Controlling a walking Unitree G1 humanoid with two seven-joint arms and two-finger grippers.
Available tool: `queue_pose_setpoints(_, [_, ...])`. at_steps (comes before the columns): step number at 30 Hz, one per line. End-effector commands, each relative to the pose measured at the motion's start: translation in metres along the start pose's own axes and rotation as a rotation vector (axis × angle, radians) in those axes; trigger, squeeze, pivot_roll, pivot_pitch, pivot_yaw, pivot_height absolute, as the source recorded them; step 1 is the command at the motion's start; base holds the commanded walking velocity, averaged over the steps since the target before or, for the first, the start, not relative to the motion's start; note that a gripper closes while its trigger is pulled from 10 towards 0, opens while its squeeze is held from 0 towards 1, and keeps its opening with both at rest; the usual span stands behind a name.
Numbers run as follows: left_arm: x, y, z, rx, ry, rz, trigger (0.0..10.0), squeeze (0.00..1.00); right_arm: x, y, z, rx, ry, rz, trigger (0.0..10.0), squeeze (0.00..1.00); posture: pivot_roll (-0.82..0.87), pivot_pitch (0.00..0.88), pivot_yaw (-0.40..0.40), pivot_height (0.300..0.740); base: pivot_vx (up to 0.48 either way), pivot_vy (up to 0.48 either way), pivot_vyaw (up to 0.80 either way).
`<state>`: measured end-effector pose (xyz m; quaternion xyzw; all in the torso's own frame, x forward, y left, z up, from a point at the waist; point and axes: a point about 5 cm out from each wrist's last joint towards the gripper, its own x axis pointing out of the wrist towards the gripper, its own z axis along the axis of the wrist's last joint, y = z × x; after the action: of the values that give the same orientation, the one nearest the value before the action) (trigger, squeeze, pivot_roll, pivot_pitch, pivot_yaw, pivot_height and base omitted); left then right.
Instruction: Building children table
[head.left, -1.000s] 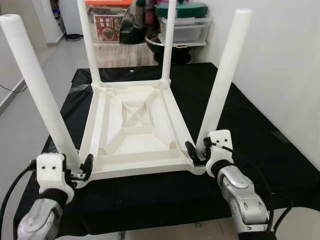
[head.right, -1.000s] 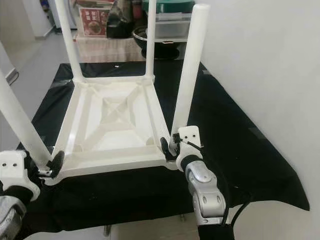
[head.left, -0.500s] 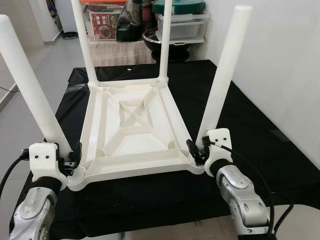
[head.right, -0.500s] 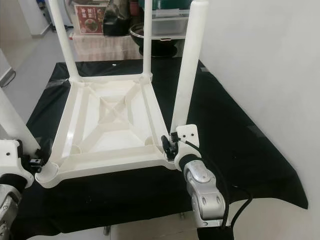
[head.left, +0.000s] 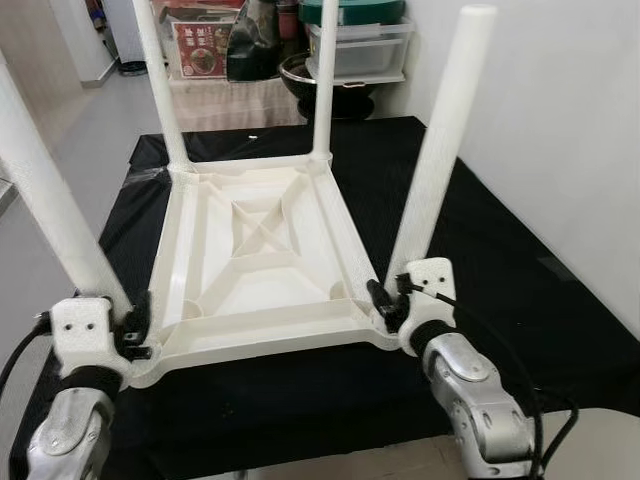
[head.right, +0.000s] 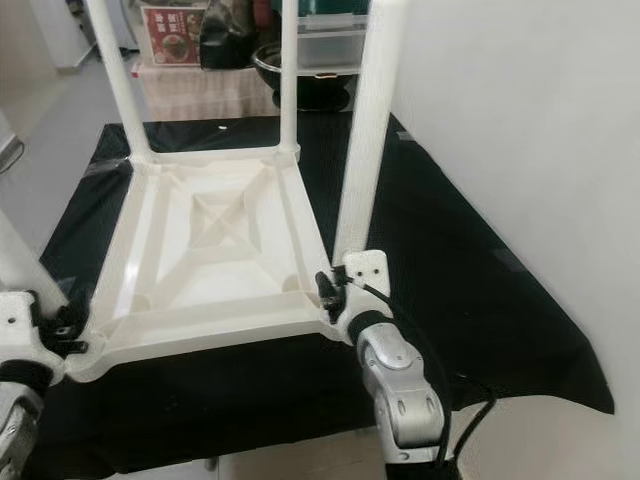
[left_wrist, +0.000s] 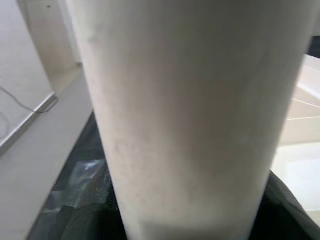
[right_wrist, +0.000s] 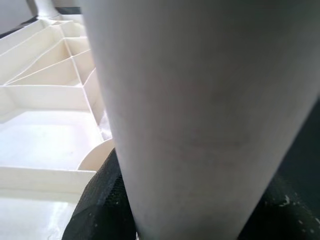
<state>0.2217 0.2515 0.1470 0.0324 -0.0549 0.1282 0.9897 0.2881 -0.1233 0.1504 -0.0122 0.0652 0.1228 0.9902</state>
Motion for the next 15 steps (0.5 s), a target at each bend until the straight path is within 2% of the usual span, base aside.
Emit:
queue_pose_setpoints(1, [-0.013,0.041,-0.003,0.145,0.052,0.193,0.0,0.0,-0.001,0.013,0.019,0.026,-0.067,0.073,0.0,0.0,0.06,0.053,-0.035,0.74,0.0,0.0,0.0])
queue_pose_setpoints(6, [-0.021,0.058,0.004,0.18,0.031,0.272,0.0,0.0,0.0,0.026,0.025,0.035,-0.078,0.14,0.0,0.0,0.07,0.05,-0.039,0.74,0.0,0.0,0.0])
queue_pose_setpoints(8, [-0.026,0.064,0.008,0.195,0.023,0.306,0.0,0.0,0.002,0.032,0.026,0.026,-0.074,0.167,4.9,0.0,0.07,0.048,-0.04,0.74,0.0,0.0,0.0])
queue_pose_setpoints(9, [-0.029,0.066,0.009,0.198,0.026,0.317,0.0,0.0,0.003,0.034,0.027,0.019,-0.07,0.18,10.0,0.0,0.08,0.048,-0.041,0.74,0.0,0.0,0.0])
queue_pose_setpoints(14, [-0.037,0.068,0.003,0.202,0.061,0.328,0.0,0.0,0.005,0.037,0.029,-0.006,-0.053,0.187,10.0,0.0,0.08,0.05,-0.043,0.74,0.0,0.0,0.0])
queue_pose_setpoints(15, [-0.039,0.067,-0.001,0.199,0.081,0.33,2.0,0.0,0.005,0.037,0.028,-0.01,-0.041,0.18,10.0,0.0,0.08,0.054,-0.046,0.74,0.0,0.0,0.0])
